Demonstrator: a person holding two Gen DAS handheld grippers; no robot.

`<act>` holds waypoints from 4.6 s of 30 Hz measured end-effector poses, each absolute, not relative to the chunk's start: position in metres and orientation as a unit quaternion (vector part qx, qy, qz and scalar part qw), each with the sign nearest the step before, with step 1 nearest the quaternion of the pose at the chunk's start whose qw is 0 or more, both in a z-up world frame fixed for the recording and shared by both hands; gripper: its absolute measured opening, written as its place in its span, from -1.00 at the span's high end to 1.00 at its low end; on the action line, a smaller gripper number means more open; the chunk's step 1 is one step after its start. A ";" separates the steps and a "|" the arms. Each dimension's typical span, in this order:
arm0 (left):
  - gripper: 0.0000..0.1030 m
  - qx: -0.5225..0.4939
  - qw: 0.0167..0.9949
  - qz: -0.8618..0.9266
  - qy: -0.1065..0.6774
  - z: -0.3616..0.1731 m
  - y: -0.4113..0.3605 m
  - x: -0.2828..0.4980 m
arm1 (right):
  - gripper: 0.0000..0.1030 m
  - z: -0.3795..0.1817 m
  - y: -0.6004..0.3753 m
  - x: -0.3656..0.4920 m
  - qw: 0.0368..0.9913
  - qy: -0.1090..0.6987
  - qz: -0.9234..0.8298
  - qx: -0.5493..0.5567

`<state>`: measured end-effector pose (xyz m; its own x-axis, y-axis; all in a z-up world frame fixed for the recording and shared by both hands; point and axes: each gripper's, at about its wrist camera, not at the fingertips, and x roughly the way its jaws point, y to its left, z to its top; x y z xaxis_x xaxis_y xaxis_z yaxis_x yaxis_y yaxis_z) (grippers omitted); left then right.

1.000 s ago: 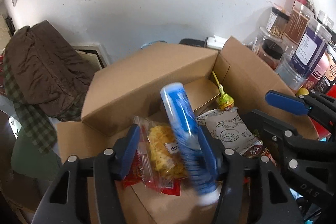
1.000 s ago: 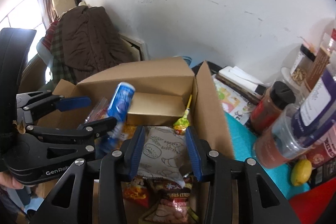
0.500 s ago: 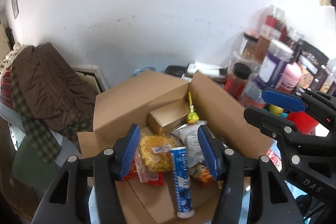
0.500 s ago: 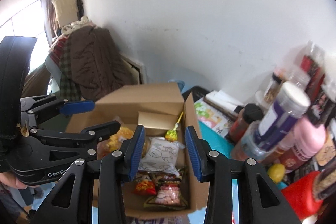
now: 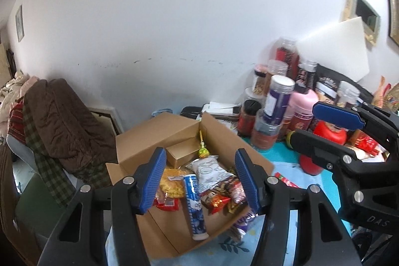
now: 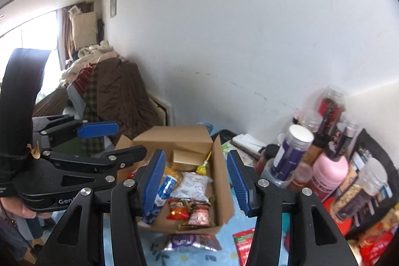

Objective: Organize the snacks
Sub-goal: 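Lift both tools out of the box and back over the table, then grasp the silver GOZKH bag with the left tool while the right tool grasps the red packet, then lift the GOZKH bag with the left tool while the right tool lifts the red packet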

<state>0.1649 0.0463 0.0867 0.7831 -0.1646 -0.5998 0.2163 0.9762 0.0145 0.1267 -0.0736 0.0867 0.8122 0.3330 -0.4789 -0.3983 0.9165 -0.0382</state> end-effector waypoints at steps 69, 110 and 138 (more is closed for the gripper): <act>-0.48 0.032 0.870 -0.222 0.439 -0.102 -0.036 0.141 | -0.33 -0.101 -0.188 0.108 0.917 0.385 0.102 0.009; 0.24 0.070 0.816 -0.284 0.499 -0.144 -0.070 0.161 | -0.06 -0.160 -0.190 0.089 0.872 0.485 0.064 -0.012; 0.26 0.051 0.802 -0.252 0.539 -0.129 -0.003 0.014 | -0.07 -0.154 -0.136 -0.044 0.868 0.488 0.097 0.002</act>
